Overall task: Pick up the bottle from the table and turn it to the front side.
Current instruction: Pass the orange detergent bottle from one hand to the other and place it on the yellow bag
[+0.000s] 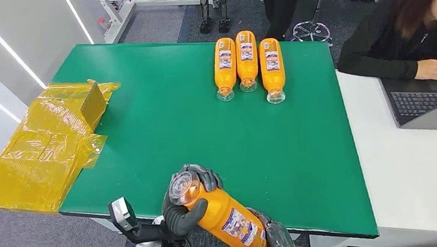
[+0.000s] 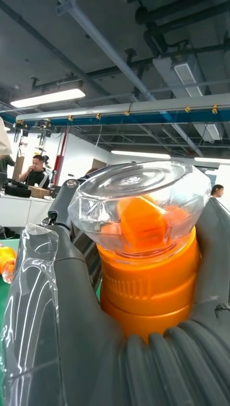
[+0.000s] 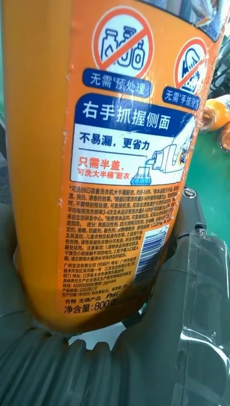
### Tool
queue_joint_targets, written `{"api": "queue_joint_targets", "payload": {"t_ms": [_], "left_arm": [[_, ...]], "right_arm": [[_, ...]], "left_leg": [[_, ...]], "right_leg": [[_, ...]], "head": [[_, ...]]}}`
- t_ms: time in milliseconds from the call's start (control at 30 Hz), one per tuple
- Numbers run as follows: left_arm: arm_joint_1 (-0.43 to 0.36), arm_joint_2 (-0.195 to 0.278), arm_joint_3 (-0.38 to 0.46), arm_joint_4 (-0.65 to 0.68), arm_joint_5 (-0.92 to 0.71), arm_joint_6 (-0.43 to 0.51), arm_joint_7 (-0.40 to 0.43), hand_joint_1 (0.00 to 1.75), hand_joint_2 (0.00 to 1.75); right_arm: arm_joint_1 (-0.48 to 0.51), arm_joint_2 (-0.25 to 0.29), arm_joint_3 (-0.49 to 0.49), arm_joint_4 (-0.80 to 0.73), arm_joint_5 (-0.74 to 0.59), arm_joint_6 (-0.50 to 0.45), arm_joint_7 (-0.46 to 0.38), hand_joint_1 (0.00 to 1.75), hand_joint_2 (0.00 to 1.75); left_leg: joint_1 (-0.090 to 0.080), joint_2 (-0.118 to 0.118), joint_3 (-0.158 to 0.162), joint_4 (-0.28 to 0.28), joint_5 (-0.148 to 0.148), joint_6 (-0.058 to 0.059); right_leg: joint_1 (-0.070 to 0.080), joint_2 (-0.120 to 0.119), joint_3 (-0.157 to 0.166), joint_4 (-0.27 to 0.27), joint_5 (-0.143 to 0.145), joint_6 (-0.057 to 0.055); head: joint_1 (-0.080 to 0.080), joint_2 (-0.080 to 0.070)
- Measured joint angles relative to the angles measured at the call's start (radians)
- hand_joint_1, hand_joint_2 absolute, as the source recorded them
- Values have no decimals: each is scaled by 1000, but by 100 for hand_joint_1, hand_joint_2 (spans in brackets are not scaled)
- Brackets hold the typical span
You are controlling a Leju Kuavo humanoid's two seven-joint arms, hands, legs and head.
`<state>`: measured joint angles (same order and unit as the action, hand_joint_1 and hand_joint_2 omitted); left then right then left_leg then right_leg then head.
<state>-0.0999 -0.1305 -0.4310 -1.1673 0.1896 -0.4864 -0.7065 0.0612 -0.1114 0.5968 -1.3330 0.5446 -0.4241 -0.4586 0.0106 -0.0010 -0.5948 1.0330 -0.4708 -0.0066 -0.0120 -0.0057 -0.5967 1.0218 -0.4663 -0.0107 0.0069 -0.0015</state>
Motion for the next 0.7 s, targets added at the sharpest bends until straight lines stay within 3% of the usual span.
{"api": "queue_joint_targets", "payload": {"t_ms": [267,467,700], "left_arm": [[5,-3,-10,0,-16,21,4,175,175],[-7,6,-12,-11,-71,93,4,175,175],[-51,27,-6,-53,-163,163,4,175,175]], "right_arm": [[-4,3,0,-16,-5,-7,-14,0,175],[7,-1,32,-50,-158,-12,-28,0,175],[-38,-24,131,-41,-279,-113,14,0,175]], "left_leg": [[0,0,0,0,0,0],[0,1,0,0,0,0],[0,3,1,0,0,-1]], "right_leg": [[0,0,0,0,0,0],[0,1,-1,0,0,0],[0,4,-1,0,1,-1]], "head": [[0,0],[0,0],[0,0]]}}
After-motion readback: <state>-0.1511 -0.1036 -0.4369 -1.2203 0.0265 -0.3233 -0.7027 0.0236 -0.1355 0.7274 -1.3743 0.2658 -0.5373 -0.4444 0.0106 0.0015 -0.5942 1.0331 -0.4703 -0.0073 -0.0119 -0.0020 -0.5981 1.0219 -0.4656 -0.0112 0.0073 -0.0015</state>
